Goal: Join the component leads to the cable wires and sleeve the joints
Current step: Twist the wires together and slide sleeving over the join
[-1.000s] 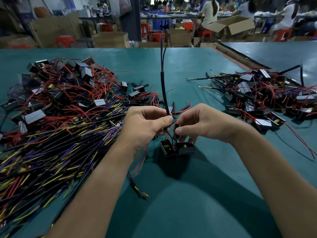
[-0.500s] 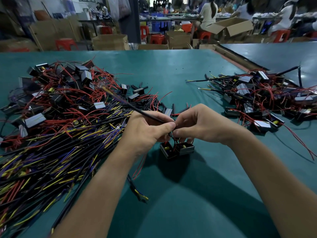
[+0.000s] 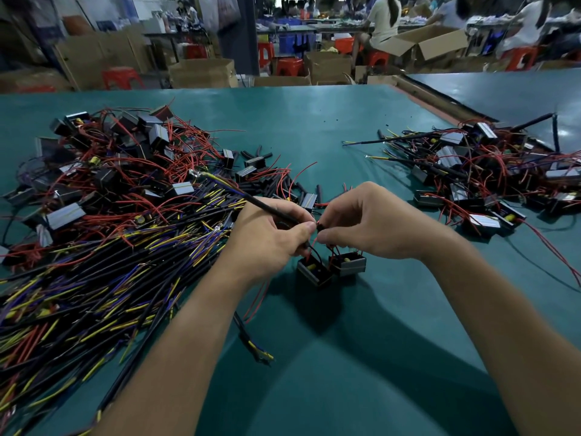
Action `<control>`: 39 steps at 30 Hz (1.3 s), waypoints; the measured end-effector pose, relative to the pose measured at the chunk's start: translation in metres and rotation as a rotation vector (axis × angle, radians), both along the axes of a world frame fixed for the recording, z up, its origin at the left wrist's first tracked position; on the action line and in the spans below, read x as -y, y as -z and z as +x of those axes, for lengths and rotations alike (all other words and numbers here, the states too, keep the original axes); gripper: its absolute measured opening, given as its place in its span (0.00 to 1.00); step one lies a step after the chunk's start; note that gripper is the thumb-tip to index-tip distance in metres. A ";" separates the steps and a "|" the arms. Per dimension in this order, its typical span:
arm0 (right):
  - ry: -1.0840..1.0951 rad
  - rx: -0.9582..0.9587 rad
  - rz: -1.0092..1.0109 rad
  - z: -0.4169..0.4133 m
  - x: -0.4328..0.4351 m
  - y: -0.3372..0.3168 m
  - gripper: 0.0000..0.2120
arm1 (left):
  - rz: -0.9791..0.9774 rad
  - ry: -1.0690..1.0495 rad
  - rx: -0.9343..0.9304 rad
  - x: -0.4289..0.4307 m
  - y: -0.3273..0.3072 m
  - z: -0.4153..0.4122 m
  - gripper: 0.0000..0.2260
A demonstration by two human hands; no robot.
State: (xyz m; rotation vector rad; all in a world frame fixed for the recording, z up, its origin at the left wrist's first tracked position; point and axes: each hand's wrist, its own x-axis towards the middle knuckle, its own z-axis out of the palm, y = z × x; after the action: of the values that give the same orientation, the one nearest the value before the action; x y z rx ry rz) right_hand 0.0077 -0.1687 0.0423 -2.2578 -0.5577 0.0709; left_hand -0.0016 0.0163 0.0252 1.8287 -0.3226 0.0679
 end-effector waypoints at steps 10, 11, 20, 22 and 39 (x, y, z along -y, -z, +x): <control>0.070 0.130 -0.104 -0.002 0.000 -0.003 0.02 | 0.208 -0.055 0.083 -0.002 0.001 0.002 0.08; 0.074 0.141 -0.101 -0.002 0.001 -0.004 0.02 | 0.218 -0.056 0.088 -0.003 0.002 0.002 0.08; 0.052 0.130 -0.112 -0.004 0.000 -0.005 0.03 | 0.160 -0.038 0.046 0.001 0.003 0.000 0.07; 0.051 0.140 -0.120 -0.004 0.001 -0.006 0.03 | 0.084 -0.030 0.018 0.002 0.004 -0.001 0.06; 0.019 0.067 -0.005 0.001 0.005 -0.004 0.04 | -0.164 0.068 -0.192 0.000 -0.001 -0.002 0.07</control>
State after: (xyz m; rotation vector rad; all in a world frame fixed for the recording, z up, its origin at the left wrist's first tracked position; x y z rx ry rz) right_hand 0.0088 -0.1733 0.0462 -2.2763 -0.5722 -0.0129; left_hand -0.0040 0.0168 0.0262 1.6456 -0.2362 -0.1246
